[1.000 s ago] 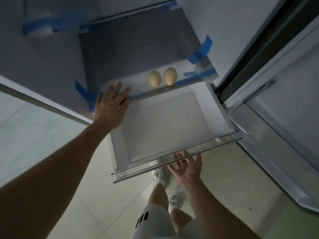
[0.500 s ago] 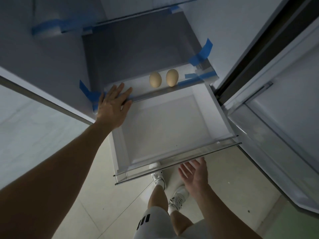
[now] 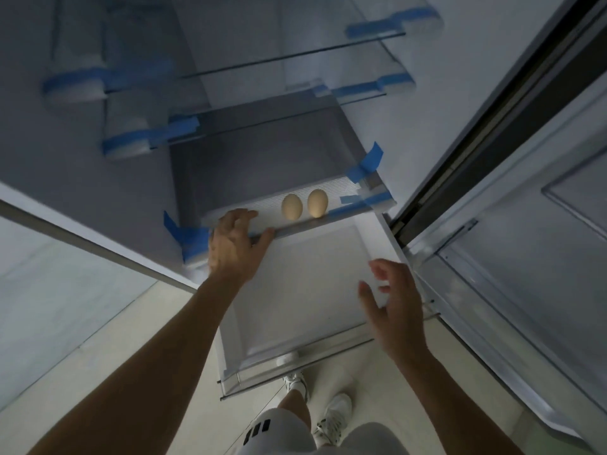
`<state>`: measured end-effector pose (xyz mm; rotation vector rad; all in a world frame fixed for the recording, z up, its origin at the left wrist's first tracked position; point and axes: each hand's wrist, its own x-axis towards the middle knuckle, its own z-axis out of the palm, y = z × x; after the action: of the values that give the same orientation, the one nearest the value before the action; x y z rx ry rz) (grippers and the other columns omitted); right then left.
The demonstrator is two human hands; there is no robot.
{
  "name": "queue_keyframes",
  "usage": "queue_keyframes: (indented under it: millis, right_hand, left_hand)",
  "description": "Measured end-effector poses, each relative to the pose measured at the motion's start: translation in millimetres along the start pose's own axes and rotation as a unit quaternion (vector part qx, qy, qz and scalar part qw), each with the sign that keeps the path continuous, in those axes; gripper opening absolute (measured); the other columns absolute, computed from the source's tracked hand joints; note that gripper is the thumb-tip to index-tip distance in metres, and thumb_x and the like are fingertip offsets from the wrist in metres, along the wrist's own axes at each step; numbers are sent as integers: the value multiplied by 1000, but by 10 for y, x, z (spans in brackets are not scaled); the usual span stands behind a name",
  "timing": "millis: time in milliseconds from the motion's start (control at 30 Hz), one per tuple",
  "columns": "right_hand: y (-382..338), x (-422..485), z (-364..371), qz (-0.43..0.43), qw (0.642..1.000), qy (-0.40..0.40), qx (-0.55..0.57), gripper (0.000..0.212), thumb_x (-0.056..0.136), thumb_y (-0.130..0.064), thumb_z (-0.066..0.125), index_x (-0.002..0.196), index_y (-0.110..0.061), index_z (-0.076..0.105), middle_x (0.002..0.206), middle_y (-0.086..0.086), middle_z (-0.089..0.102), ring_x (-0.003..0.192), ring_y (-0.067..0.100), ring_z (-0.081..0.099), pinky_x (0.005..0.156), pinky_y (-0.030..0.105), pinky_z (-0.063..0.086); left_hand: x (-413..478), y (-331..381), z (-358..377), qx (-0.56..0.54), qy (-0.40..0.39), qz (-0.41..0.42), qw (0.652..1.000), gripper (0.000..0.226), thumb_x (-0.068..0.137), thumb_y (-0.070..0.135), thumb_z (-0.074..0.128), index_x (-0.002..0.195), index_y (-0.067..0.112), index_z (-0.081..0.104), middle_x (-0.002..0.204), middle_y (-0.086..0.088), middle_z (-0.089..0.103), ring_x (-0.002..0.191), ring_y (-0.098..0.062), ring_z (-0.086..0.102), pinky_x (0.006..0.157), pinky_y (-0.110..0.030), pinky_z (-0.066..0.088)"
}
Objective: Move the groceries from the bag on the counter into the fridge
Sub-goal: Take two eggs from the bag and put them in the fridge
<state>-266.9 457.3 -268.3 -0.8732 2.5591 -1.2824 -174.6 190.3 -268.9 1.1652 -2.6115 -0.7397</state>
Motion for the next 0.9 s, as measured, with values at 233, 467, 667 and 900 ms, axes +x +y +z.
queue_keyframes:
  millis: [233, 467, 667, 900]
  right_hand:
    - [-400, 1083, 575, -25, 997, 3, -75, 45, 91, -36, 71, 127, -13, 55, 123, 10, 61, 107, 22, 64, 89, 30, 57]
    - [-465, 1598, 907, -53, 970, -44, -234, 35, 95, -32, 66, 118, -5, 64, 132, 19, 57, 111, 37, 57, 86, 44, 57]
    - [-348, 1646, 1065, -96, 965, -8, -243, 27, 89, -24, 75, 87, 1, 67, 88, 19, 69, 78, 34, 63, 63, 42, 59]
    - [-239, 1662, 1126, -10, 975, -36, -219, 44, 87, -45, 73, 106, -6, 63, 101, 14, 64, 88, 27, 62, 71, 37, 58]
  left_hand:
    - [248, 404, 273, -62, 21, -16, 998, 64, 87, 53, 63, 139, 21, 45, 144, -9, 43, 132, -30, 41, 107, -47, 37]
    - [514, 379, 378, -93, 24, 6, 995, 68, 81, 46, 72, 134, 9, 51, 132, -16, 51, 118, -36, 52, 94, -43, 46]
    - [687, 275, 428, -84, 35, 67, 994, 45, 71, 36, 69, 108, 9, 68, 100, -14, 64, 82, -36, 65, 71, -38, 54]
    - [770, 243, 442, -55, 0, 80, 995, 40, 74, 22, 77, 110, 10, 66, 105, -13, 61, 88, -34, 63, 73, -36, 52]
